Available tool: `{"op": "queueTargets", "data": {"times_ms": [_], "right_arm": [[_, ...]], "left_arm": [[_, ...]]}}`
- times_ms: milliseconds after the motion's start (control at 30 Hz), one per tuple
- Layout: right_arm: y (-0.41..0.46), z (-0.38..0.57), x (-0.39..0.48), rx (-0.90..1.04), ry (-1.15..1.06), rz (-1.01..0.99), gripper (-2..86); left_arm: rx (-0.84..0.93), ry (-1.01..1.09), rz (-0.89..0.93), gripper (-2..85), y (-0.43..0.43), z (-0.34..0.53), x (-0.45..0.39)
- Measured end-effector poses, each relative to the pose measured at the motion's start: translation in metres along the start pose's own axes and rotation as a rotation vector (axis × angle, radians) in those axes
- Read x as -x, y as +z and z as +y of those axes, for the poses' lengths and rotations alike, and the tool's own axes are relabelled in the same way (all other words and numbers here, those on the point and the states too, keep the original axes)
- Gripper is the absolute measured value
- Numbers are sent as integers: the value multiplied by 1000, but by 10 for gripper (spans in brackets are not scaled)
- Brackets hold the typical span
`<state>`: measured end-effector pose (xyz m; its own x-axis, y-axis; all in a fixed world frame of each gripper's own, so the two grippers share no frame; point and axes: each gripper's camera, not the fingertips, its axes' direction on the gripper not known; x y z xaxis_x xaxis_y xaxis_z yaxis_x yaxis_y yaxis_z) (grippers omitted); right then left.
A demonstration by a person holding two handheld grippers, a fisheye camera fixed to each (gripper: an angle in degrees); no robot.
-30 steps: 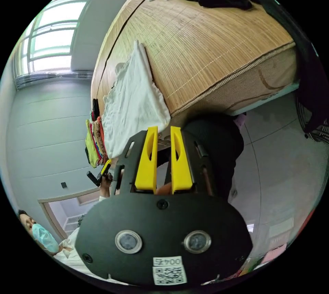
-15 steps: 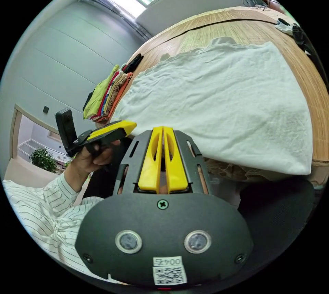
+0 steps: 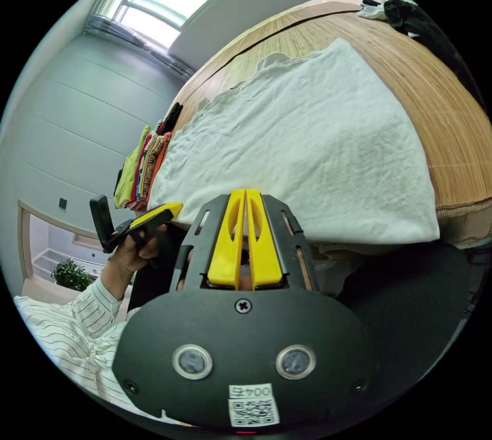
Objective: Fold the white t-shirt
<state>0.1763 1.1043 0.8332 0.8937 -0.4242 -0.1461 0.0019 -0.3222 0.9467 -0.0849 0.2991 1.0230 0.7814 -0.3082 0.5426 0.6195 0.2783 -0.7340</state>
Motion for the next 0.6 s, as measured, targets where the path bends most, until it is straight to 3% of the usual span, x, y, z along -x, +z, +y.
{"op": "queueTargets", "data": {"times_ms": [100,233,367,467,600], "right_arm": [[-3,-2,-22,14,61,-108,-7],[-38,-2,-40,-118,119,-54,-7],[-36,-9,-74,-58,228,-122,-7],[-49,-14,-68,-85,219,-38,-7],[-49,-19,-81,-37,296,7,-6]], "left_arm": [[-15,-85,76,1,-2,-6,29],[-72,-53,-1,1,-21,-26,14],[-68,-50,-43,1,-24,-55,13],[-85,-38,-119,2,-41,-82,17],[44,-106,-230,3,-29,-104,64]]}}
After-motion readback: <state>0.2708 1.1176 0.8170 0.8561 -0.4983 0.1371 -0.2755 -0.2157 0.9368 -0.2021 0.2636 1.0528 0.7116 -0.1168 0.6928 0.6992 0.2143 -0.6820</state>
